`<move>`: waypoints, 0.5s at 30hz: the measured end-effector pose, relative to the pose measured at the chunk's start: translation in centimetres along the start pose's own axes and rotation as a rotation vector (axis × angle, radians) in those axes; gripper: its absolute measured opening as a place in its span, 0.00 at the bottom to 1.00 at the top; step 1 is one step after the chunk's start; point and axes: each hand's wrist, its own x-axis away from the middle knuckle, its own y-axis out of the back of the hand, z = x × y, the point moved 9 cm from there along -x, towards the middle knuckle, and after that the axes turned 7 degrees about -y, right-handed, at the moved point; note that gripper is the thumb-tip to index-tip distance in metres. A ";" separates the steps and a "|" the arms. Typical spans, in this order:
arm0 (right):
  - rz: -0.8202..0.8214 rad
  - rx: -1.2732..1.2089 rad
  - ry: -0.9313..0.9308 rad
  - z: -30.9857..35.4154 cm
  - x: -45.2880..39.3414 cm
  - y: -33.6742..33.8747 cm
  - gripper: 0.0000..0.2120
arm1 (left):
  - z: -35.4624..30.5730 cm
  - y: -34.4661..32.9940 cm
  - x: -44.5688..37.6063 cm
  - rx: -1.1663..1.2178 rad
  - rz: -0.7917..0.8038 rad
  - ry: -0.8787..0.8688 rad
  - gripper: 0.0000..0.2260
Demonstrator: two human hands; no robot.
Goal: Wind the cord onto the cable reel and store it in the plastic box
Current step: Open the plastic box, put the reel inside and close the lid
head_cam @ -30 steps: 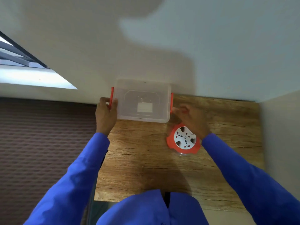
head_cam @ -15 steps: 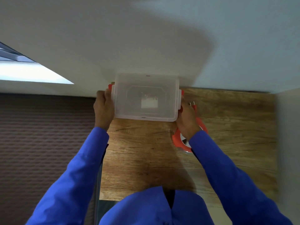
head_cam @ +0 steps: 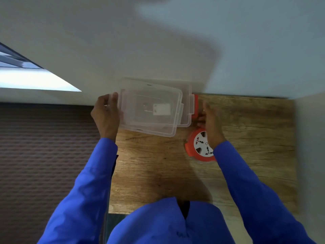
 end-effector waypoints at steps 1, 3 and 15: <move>-0.161 0.132 0.095 0.0 0.4 2.5 0.15 | 0.1 0.7 -0.1 -0.018 -0.012 -0.002 0.16; -0.290 0.395 0.131 -1.2 0.7 6.0 0.22 | 0.5 2.1 0.1 -0.048 -0.010 0.007 0.17; 0.079 0.713 -0.114 -7.6 3.5 7.6 0.31 | 7.7 0.6 9.2 0.598 0.103 0.754 0.10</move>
